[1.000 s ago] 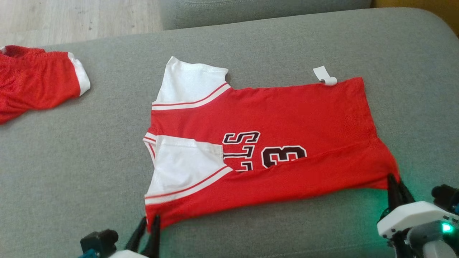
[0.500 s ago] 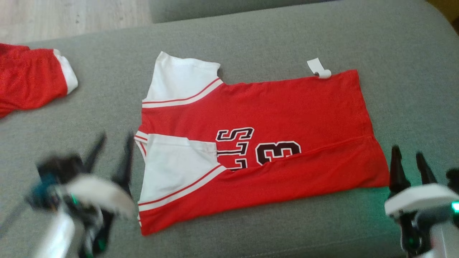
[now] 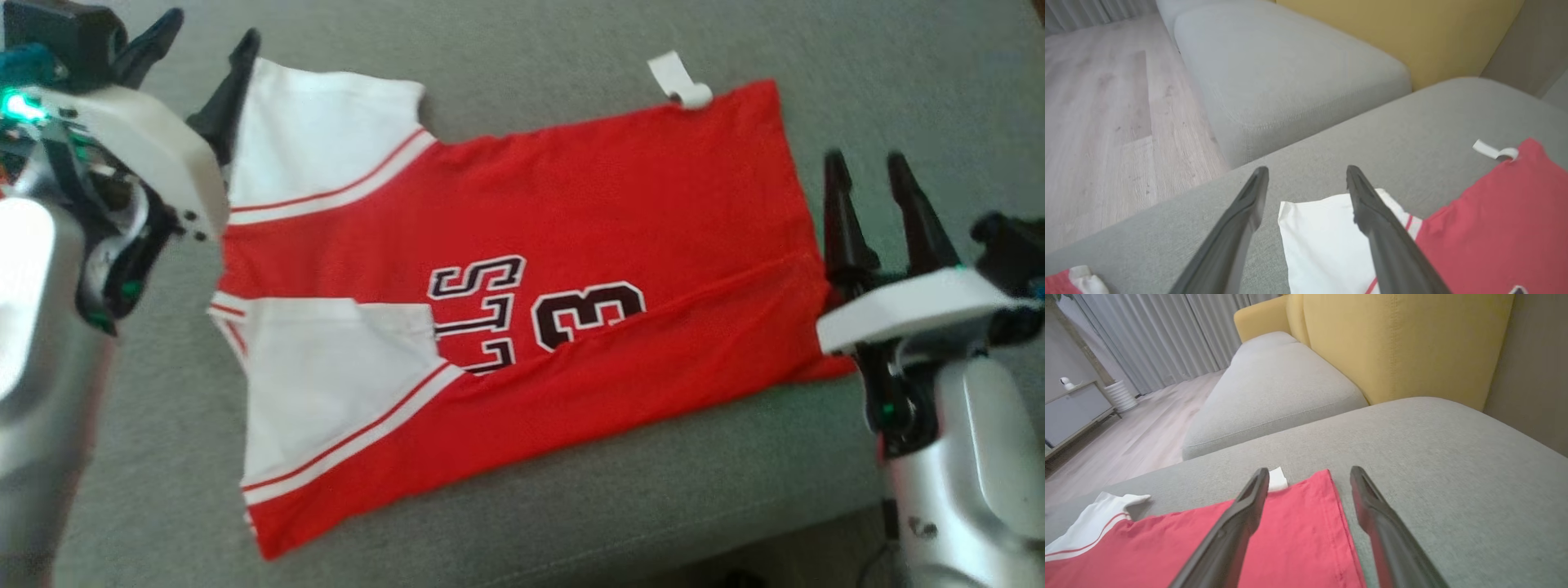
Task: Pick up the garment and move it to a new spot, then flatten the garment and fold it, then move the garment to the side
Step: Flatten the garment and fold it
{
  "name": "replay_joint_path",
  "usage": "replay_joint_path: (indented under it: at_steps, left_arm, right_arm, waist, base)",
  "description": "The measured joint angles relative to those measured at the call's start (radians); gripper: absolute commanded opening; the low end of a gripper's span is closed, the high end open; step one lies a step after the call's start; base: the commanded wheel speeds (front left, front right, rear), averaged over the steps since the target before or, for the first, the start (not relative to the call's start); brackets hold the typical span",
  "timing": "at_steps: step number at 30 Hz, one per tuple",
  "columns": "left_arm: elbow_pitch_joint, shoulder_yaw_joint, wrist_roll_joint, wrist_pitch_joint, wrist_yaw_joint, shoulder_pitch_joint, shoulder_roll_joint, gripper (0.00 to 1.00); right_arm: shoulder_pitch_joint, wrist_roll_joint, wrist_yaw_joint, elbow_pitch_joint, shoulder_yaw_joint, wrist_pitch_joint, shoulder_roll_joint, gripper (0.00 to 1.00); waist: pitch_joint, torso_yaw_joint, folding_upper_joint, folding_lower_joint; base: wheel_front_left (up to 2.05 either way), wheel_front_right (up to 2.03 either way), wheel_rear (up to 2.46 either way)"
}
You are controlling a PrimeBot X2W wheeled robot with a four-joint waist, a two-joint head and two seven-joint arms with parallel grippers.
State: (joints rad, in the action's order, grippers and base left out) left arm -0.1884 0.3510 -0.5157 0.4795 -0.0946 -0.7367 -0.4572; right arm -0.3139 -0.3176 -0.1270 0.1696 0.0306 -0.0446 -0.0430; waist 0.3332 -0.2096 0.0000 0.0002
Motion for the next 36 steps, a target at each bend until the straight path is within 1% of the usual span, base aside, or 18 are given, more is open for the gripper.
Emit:
replay_joint_path:
  at_steps: [4,7,8,11,14,19,20,21,23,26,29,32,36]
  left_arm:
    - [-0.094,0.007,0.019,0.049,-0.007,-0.051,-0.044,1.0]
    - [-0.141,0.018,0.04,0.081,-0.012,-0.087,-0.083,1.0]
    - [-0.141,0.018,0.04,0.081,-0.012,-0.087,-0.083,1.0]
    - [-0.181,0.022,0.042,0.105,-0.012,-0.11,-0.102,1.0]
    - [-0.213,0.031,0.042,0.133,-0.013,-0.117,-0.108,1.0]
    - [-0.22,0.03,0.042,0.155,-0.011,-0.152,-0.126,1.0]
    - [-0.224,0.03,0.042,0.156,-0.01,-0.159,-0.125,0.95]
    - [-0.224,0.032,0.042,0.16,-0.01,-0.161,-0.125,0.58]
    - [-0.223,0.037,0.041,0.162,-0.01,-0.16,-0.122,0.0]
    - [-0.219,0.045,0.04,0.163,-0.01,-0.16,-0.114,0.0]
    - [-0.212,0.061,0.037,0.163,-0.011,-0.16,-0.11,0.0]
    - [-0.198,0.072,0.037,0.142,-0.012,-0.16,-0.097,0.0]
    - [-0.165,0.082,0.03,0.099,-0.013,-0.161,-0.068,0.0]
  right_arm:
    - [-0.045,-0.027,0.0,-0.027,-0.054,0.011,-0.001,1.0]
    - [-0.05,-0.037,0.0,-0.042,-0.075,0.027,-0.001,1.0]
    - [-0.05,-0.037,0.0,-0.042,-0.075,0.027,-0.001,1.0]
    - [-0.051,-0.044,0.0,-0.046,-0.085,0.038,-0.001,1.0]
    - [-0.051,-0.045,0.0,-0.048,-0.087,0.049,-0.001,1.0]
    - [-0.059,-0.055,0.0,-0.047,-0.093,0.063,-0.001,1.0]
    - [-0.064,-0.058,0.0,-0.047,-0.096,0.063,-0.001,1.0]
    - [-0.07,-0.06,0.0,-0.047,-0.099,0.063,-0.001,1.0]
    - [-0.08,-0.06,0.0,-0.047,-0.102,0.063,-0.001,1.0]
    - [-0.099,-0.04,0.0,-0.047,-0.102,0.056,-0.001,1.0]
    - [-0.136,-0.005,0.0,-0.043,-0.1,0.02,-0.001,1.0]
    - [-0.196,0.04,0.0,-0.018,-0.095,-0.039,-0.001,1.0]
    - [-0.287,0.106,0.0,0.053,-0.079,-0.129,-0.005,1.0]
  waist:
    - [0.06,-0.05,0.0,0.0001]
    - [0.106,-0.087,0.0,0.0]
    - [0.106,-0.087,0.0,0.0]
    - [0.147,-0.121,0.0,0.0001]
    - [0.18,-0.148,0.0,0.0]
    - [0.21,-0.173,0.0,-0.0002]
    - [0.212,-0.173,-0.0001,-0.0001]
    - [0.212,-0.172,0.0,-0.0001]
    - [0.211,-0.166,0.0,-0.0003]
    - [0.208,-0.154,0.0,-0.0002]
    - [0.201,-0.139,0.0,-0.0002]
    - [0.191,-0.121,0.0,-0.0002]
    - [0.177,-0.088,0.0,-0.0002]
  base:
    - [0.0,0.0,0.0]
    - [0.0,0.0,0.0]
    - [0.0,0.0,0.0]
    - [0.0,0.0,0.0]
    - [0.0,0.0,0.0]
    - [0.0,0.0,0.0]
    - [0.0,0.0,0.0]
    - [0.0,0.0,0.0]
    - [0.0,0.0,0.0]
    - [0.0,0.0,0.0]
    - [0.0,0.0,0.0]
    - [0.0,0.0,0.0]
    - [0.0,0.0,0.0]
